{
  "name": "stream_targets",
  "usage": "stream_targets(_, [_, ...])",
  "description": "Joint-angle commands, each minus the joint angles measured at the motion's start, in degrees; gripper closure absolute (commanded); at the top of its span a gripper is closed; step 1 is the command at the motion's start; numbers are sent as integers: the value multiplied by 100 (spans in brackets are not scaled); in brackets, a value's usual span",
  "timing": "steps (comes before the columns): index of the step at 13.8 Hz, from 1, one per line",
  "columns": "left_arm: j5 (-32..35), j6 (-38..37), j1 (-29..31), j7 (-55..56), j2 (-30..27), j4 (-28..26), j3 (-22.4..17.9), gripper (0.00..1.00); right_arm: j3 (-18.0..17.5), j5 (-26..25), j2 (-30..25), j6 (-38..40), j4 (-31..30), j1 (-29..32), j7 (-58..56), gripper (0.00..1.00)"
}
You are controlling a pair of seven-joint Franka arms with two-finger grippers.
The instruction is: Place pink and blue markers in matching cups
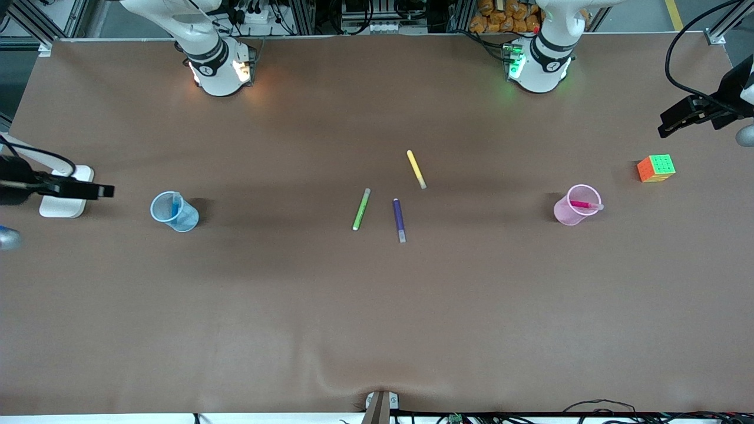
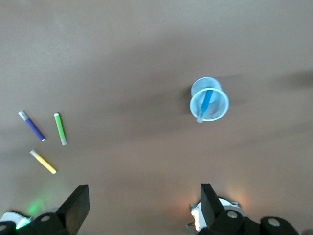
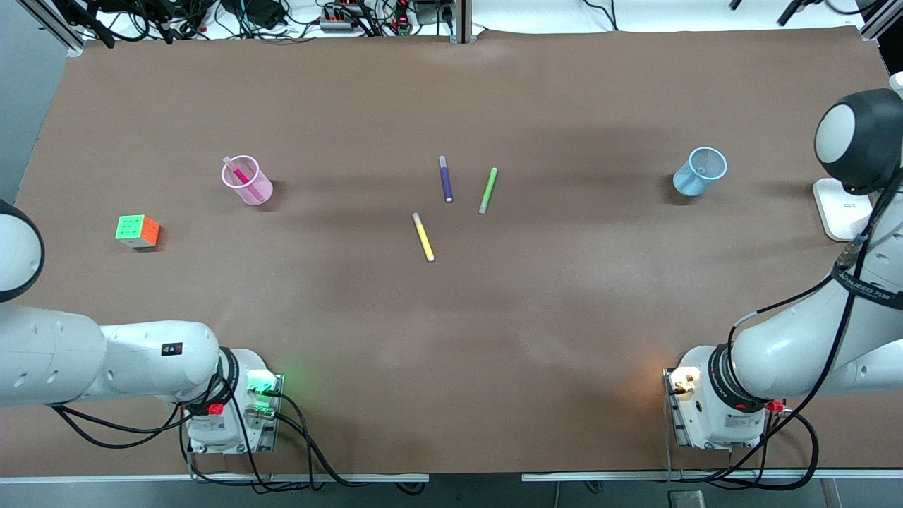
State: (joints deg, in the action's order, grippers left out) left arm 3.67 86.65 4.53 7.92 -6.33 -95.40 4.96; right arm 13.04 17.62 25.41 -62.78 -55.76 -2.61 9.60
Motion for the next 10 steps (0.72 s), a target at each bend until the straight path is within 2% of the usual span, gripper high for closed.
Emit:
stream_targets(1, [-16, 1, 13, 25, -62, -66, 31, 0, -230, -286, -440, 99, -49, 23, -28, 0])
stream_targets(5, [-24, -8, 22, 34, -88, -101, 31, 0, -407, -478, -950, 266, -75, -3, -28, 0])
stream_targets(8, [-25, -8, 31, 34, -88, -119, 31, 0, -390, -602, -924, 231, -102, 32, -28, 0])
stream_targets(10, [-59, -8, 31, 42, -106, -110, 31, 0, -494, -865, -941, 222, -102, 15, 15, 0])
